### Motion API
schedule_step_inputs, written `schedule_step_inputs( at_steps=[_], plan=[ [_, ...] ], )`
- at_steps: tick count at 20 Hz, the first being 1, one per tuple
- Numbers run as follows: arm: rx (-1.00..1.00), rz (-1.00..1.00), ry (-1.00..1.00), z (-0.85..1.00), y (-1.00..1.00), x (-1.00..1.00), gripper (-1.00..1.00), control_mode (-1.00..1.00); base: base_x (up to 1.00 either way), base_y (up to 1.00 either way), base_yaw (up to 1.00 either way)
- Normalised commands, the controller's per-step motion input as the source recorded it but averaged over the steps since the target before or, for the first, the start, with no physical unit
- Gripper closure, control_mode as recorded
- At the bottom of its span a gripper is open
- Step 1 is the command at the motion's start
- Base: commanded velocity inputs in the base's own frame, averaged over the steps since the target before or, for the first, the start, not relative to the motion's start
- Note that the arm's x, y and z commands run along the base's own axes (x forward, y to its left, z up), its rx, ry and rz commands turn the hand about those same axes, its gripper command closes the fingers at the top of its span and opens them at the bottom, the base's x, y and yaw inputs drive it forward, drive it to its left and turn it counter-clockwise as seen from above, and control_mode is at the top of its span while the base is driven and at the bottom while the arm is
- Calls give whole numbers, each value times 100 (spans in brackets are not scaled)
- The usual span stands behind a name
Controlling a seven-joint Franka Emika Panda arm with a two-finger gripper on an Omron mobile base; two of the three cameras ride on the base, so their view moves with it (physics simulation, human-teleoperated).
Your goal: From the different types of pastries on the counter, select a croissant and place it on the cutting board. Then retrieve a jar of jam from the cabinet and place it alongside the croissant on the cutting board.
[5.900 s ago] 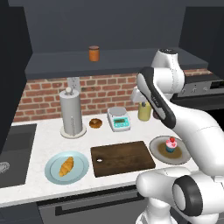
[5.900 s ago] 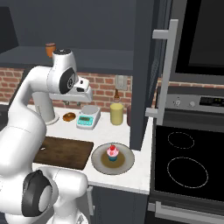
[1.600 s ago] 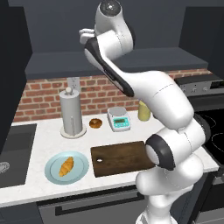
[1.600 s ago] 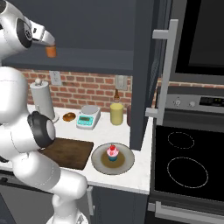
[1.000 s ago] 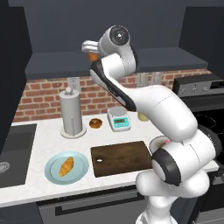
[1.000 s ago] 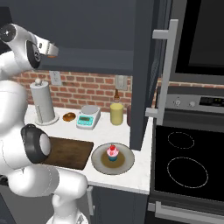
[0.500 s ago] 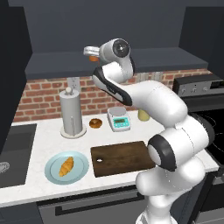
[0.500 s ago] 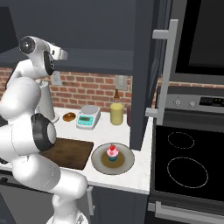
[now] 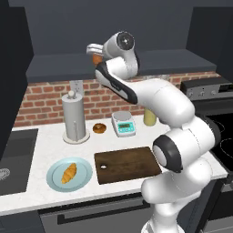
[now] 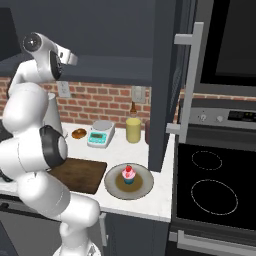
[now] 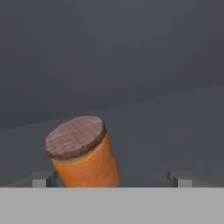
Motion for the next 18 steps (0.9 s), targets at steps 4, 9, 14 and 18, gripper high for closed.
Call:
schedule_step_inputs(
  at_steps=[4, 9, 14, 18],
  plan=[
    [0, 0, 16, 11, 0, 3, -100, -100, 0, 0, 0],
    [0, 0, 11, 5, 0, 0, -100, -100, 0, 0, 0],
    [0, 2, 7, 0, 0, 0, -100, -100, 0, 0, 0],
    [0, 10, 3, 0, 4, 0, -100, -100, 0, 0, 0]
  ],
)
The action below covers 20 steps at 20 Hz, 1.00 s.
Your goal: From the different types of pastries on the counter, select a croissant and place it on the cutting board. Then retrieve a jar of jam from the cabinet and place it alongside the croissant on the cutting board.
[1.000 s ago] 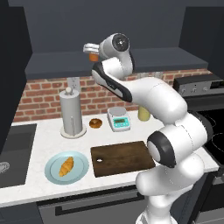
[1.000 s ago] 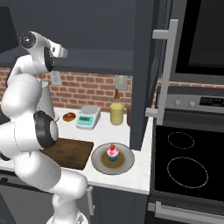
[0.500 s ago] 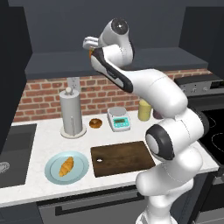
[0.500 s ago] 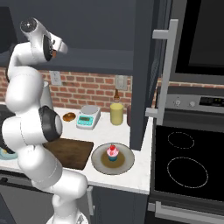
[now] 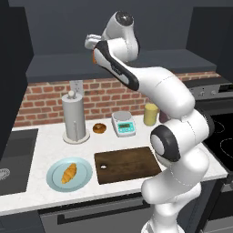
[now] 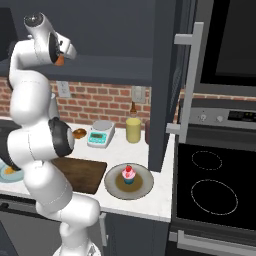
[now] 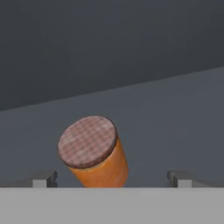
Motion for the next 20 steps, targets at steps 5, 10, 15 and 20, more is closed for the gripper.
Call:
schedule_step_inputs(
  at_steps=[5, 10, 15, 20],
  plan=[
    [0, 10, 4, 0, 11, 0, -100, -100, 0, 0, 0],
    [-3, 9, 0, 0, 0, 1, -100, -100, 0, 0, 0],
    [-7, 8, -2, -16, 4, 10, -100, -100, 0, 0, 0],
    [-6, 3, 0, -19, 16, 4, -100, -100, 0, 0, 0]
  ],
)
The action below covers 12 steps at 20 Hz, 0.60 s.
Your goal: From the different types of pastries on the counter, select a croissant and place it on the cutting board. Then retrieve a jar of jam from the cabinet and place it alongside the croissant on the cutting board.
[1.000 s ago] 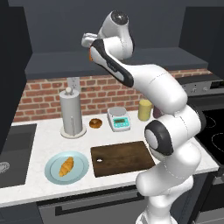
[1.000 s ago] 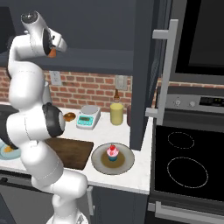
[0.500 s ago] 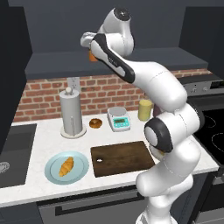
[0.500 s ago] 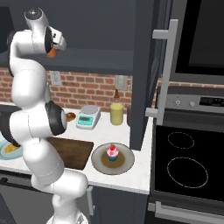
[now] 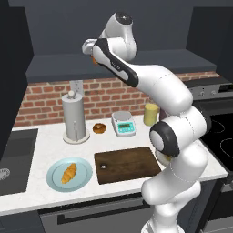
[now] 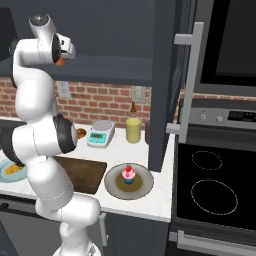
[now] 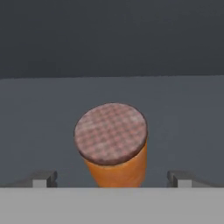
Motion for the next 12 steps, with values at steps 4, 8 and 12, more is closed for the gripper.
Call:
schedule_step_inputs(
  at_steps=[4, 8, 12],
  plan=[
    [-5, 2, 0, -3, 9, 14, -100, -100, 0, 0, 0],
    [-7, 8, -3, -8, 0, 39, -100, -100, 0, 0, 0],
    [-4, 10, -2, -4, 0, 44, -100, -100, 0, 0, 0]
  ],
)
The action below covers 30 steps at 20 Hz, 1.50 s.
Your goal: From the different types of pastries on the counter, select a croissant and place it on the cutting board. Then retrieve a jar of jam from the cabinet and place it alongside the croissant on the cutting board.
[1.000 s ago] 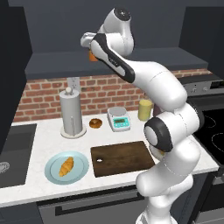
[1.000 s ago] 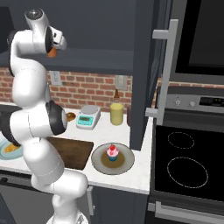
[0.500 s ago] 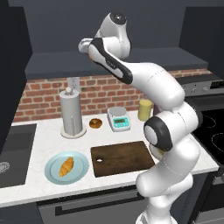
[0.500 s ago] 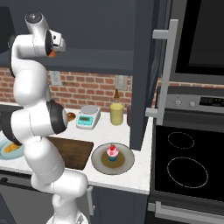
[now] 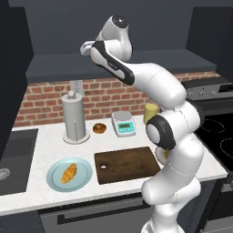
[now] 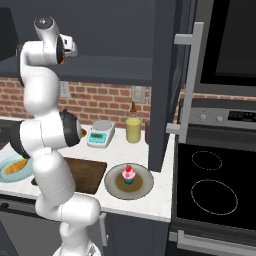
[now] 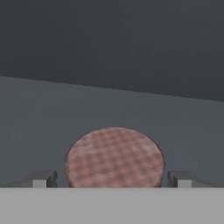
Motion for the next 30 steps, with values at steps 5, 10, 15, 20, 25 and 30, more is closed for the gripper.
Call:
schedule_step_inputs(
  at_steps=[5, 10, 15, 20, 25, 30],
  plan=[
    [-2, 3, 0, 0, 11, 19, -100, -100, 0, 0, 0],
    [0, 0, 5, -11, 30, 0, 100, -100, 0, 0, 0],
    [0, 0, 8, -10, 23, 0, 100, -100, 0, 0, 0],
    [0, 0, 3, -3, 7, 0, 100, -100, 0, 0, 0],
    [0, 6, -3, 26, 0, -48, 100, -100, 0, 0, 0],
    [3, 6, -3, 32, -4, -62, 100, -100, 0, 0, 0]
  ],
)
